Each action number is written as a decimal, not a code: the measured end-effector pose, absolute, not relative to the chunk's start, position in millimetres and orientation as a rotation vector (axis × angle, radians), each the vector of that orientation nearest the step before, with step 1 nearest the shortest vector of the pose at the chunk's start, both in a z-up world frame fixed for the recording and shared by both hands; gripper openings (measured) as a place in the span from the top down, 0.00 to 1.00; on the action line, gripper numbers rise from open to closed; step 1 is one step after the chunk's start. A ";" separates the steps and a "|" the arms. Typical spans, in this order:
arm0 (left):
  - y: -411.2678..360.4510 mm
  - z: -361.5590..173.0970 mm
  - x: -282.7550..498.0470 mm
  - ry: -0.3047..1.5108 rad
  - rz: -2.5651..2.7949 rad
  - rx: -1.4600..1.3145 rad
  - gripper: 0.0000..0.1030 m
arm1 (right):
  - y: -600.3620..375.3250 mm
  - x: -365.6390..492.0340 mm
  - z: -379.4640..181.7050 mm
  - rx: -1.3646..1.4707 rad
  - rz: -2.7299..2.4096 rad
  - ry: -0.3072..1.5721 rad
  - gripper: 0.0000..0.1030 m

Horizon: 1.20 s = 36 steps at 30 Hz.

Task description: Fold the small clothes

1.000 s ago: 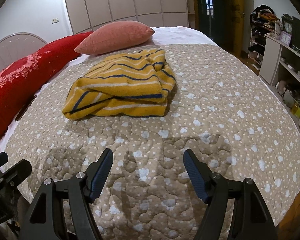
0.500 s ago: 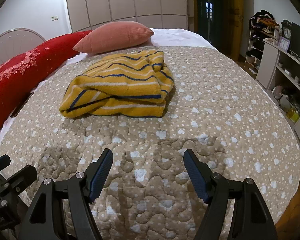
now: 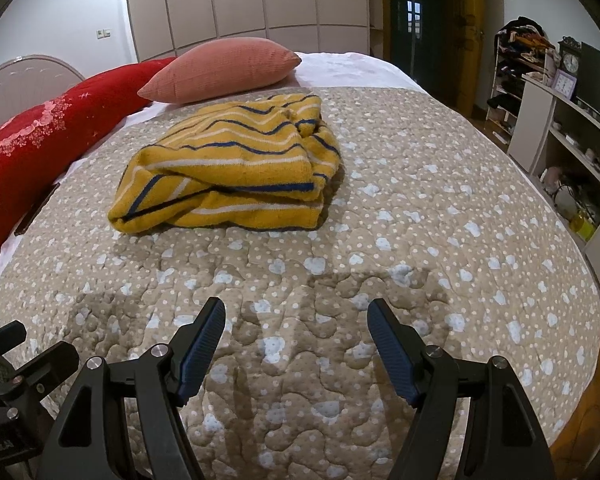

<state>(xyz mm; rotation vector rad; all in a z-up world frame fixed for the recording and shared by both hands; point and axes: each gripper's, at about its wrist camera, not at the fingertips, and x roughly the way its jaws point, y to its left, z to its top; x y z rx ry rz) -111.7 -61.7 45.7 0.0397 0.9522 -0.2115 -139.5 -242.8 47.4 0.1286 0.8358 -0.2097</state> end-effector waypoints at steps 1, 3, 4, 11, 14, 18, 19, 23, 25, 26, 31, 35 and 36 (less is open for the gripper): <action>-61.4 45.0 -111.2 0.955 -0.213 0.038 0.06 | -242.5 -139.4 46.9 0.128 -0.209 0.837 0.24; -61.2 43.8 -110.6 0.959 -0.213 0.037 0.06 | -242.5 -138.7 45.9 0.128 -0.209 0.840 0.24; -61.1 43.1 -110.2 0.962 -0.212 0.037 0.06 | -242.2 -138.0 45.2 0.129 -0.210 0.841 0.24; -59.7 38.6 -108.4 0.977 -0.206 0.037 0.06 | -243.0 -136.0 40.3 0.136 -0.212 0.852 0.24; -59.5 37.6 -108.1 0.979 -0.202 0.040 0.06 | -243.0 -136.3 39.0 0.136 -0.213 0.856 0.24; -60.4 35.9 -108.1 0.982 -0.202 0.046 0.06 | -243.3 -137.2 37.0 0.137 -0.217 0.863 0.24; -60.8 35.7 -108.3 0.983 -0.202 0.047 0.06 | -243.7 -137.2 36.3 0.137 -0.218 0.865 0.24; -62.2 36.7 -109.2 0.976 -0.199 0.053 0.06 | -244.2 -137.9 34.1 0.139 -0.221 0.871 0.24; -62.7 39.0 -110.7 0.966 -0.195 0.056 0.06 | -244.1 -138.2 33.7 0.139 -0.220 0.873 0.24; -63.1 40.2 -111.4 0.963 -0.194 0.059 0.06 | -244.0 -138.7 33.9 0.139 -0.219 0.873 0.24; -64.9 47.6 -116.7 0.948 -0.199 0.060 0.06 | -244.0 -143.0 40.2 0.137 -0.224 0.863 0.24; -63.8 59.1 -121.9 0.925 -0.209 0.054 0.06 | -245.6 -150.1 52.7 0.130 -0.240 0.848 0.24; -62.8 63.3 -123.7 0.916 -0.211 0.051 0.06 | -246.0 -152.9 57.0 0.127 -0.247 0.842 0.24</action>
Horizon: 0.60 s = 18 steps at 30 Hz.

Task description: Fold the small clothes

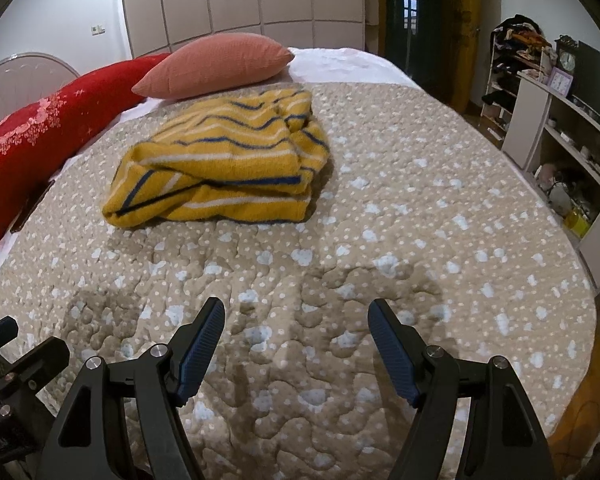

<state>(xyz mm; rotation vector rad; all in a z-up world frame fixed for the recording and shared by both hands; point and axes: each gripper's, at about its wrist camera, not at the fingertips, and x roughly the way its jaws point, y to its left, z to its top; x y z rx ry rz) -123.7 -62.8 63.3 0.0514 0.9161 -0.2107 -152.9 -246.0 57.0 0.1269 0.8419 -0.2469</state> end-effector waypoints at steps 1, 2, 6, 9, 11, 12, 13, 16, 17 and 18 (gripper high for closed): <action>-62.0 67.4 -124.7 0.906 -0.212 0.048 0.06 | -246.0 -155.3 60.5 0.124 -0.252 0.838 0.23; -61.7 71.6 -126.0 0.897 -0.213 0.044 0.06 | -245.9 -159.2 65.6 0.119 -0.258 0.832 0.23; -59.3 89.2 -132.0 0.850 -0.218 0.033 0.06 | -245.4 -169.5 81.5 0.100 -0.277 0.808 0.23; -57.1 102.7 -139.7 0.802 -0.208 0.037 0.06 | -245.4 -178.3 93.2 0.097 -0.292 0.789 0.21; -55.7 110.1 -145.9 0.773 -0.197 0.046 0.06 | -245.8 -181.5 98.4 0.095 -0.296 0.779 0.21; -55.3 113.4 -149.9 0.760 -0.191 0.052 0.06 | -245.3 -184.5 102.2 0.094 -0.297 0.772 0.21; -54.1 117.8 -154.7 0.742 -0.181 0.057 0.06 | -244.7 -187.4 105.9 0.094 -0.296 0.764 0.21; -50.2 125.4 -163.5 0.721 -0.163 0.063 0.06 | -242.5 -192.8 112.2 0.097 -0.295 0.749 0.21; -49.0 126.6 -165.5 0.719 -0.159 0.062 0.06 | -241.7 -195.3 114.7 0.104 -0.289 0.745 0.21; -46.5 128.3 -168.7 0.717 -0.152 0.061 0.06 | -241.1 -196.3 116.5 0.111 -0.283 0.742 0.21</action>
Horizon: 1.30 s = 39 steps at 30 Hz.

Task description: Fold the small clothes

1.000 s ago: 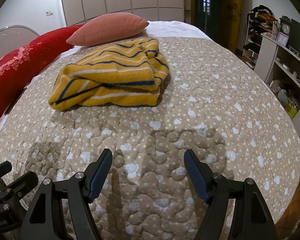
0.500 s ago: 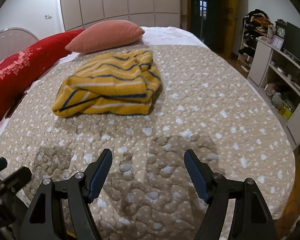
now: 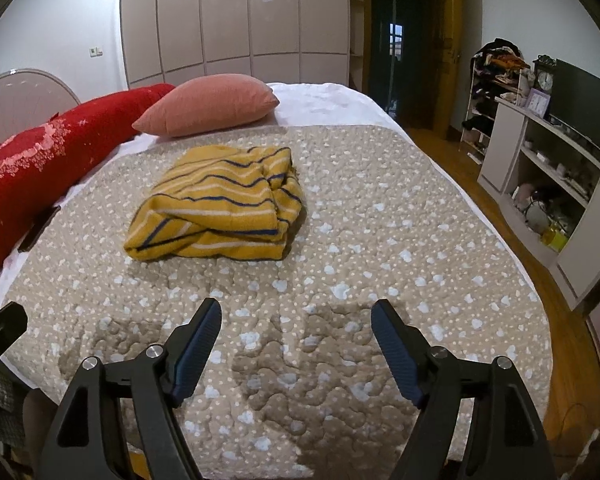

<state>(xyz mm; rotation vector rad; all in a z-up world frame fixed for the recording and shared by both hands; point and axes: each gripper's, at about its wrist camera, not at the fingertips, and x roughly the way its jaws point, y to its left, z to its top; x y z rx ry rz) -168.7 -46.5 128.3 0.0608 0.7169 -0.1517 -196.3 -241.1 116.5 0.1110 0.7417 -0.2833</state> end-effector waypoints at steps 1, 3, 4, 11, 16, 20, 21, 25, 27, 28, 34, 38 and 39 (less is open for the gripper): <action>-44.8 129.4 -170.9 0.715 -0.146 0.063 0.06 | -239.7 -197.3 117.1 0.115 -0.280 0.739 0.21; -42.4 130.3 -174.3 0.714 -0.140 0.068 0.06 | -236.0 -201.3 119.7 0.116 -0.269 0.730 0.20; -41.5 130.1 -175.6 0.717 -0.136 0.069 0.06 | -233.8 -202.5 120.9 0.111 -0.264 0.727 0.20; -45.2 125.0 -178.5 0.746 -0.150 0.081 0.06 | -230.5 -203.3 120.8 0.119 -0.257 0.729 0.19; -44.6 125.7 -185.6 0.740 -0.161 0.106 0.06 | -230.1 -196.8 118.5 0.152 -0.260 0.737 0.19; -40.6 121.6 -187.8 0.745 -0.158 0.111 0.06 | -221.9 -185.8 115.8 0.157 -0.249 0.757 0.19; -38.7 119.4 -187.6 0.753 -0.160 0.107 0.06 | -218.3 -182.7 114.4 0.152 -0.244 0.765 0.19; -34.1 114.9 -187.9 0.765 -0.160 0.095 0.06 | -208.5 -177.1 109.5 0.142 -0.230 0.783 0.19; -32.5 112.0 -189.1 0.774 -0.163 0.087 0.06 | -202.4 -176.1 106.0 0.131 -0.218 0.792 0.19; -32.6 110.2 -189.8 0.782 -0.165 0.083 0.06 | -199.5 -176.7 104.1 0.121 -0.212 0.798 0.19; -48.3 109.0 -197.5 0.783 -0.199 0.102 0.06 | -196.7 -187.2 99.2 0.104 -0.205 0.801 0.19; -60.6 109.4 -203.1 0.777 -0.223 0.124 0.06 | -205.7 -196.9 99.8 0.120 -0.222 0.792 0.19; -64.4 109.0 -204.2 0.779 -0.231 0.132 0.06 | -209.0 -199.7 100.2 0.127 -0.227 0.789 0.19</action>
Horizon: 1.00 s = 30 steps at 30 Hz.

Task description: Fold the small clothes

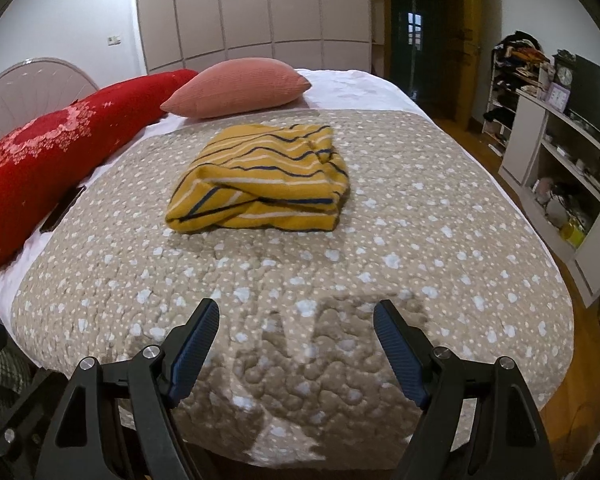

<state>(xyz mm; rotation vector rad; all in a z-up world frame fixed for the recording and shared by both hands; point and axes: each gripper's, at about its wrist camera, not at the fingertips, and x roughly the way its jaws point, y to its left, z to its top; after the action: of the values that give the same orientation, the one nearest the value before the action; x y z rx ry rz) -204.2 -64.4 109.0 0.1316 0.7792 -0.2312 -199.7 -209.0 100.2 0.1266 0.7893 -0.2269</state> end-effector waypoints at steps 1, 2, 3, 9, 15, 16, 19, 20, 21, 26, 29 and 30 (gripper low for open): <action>-66.2 108.8 -204.8 0.780 -0.236 0.135 0.06 | -211.2 -201.5 100.4 0.132 -0.231 0.786 0.18; -68.4 108.6 -205.6 0.780 -0.242 0.141 0.06 | -213.3 -202.6 100.8 0.137 -0.236 0.783 0.18; -69.8 108.5 -206.1 0.780 -0.244 0.144 0.06 | -214.7 -203.6 101.1 0.141 -0.240 0.781 0.18; -71.3 106.9 -206.4 0.783 -0.246 0.147 0.06 | -221.1 -203.8 98.6 0.167 -0.253 0.788 0.18; -70.7 104.8 -205.8 0.792 -0.252 0.138 0.06 | -218.9 -202.5 95.6 0.161 -0.249 0.795 0.17; -71.0 104.5 -206.0 0.793 -0.255 0.137 0.06 | -217.9 -203.0 95.4 0.161 -0.249 0.796 0.17; -71.7 103.5 -206.0 0.798 -0.263 0.134 0.06 | -216.8 -202.8 94.4 0.158 -0.247 0.798 0.17; -72.0 103.1 -205.9 0.800 -0.264 0.133 0.06 | -216.5 -202.8 94.0 0.158 -0.247 0.799 0.17; -72.1 102.6 -205.5 0.803 -0.265 0.132 0.06 | -216.3 -202.6 93.4 0.159 -0.247 0.800 0.17; -72.7 100.2 -204.5 0.814 -0.266 0.132 0.06 | -216.5 -202.7 92.7 0.160 -0.247 0.801 0.17; -72.8 99.8 -204.5 0.819 -0.267 0.131 0.06 | -216.7 -202.9 91.9 0.160 -0.246 0.802 0.17; -73.0 99.4 -204.3 0.821 -0.268 0.132 0.06 | -216.8 -203.1 91.5 0.160 -0.246 0.804 0.17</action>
<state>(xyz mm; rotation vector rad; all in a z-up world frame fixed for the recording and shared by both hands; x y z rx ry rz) -204.3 -73.0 99.4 0.1320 0.8209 -0.2676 -203.1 -216.8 91.5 0.1601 0.8039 -0.2464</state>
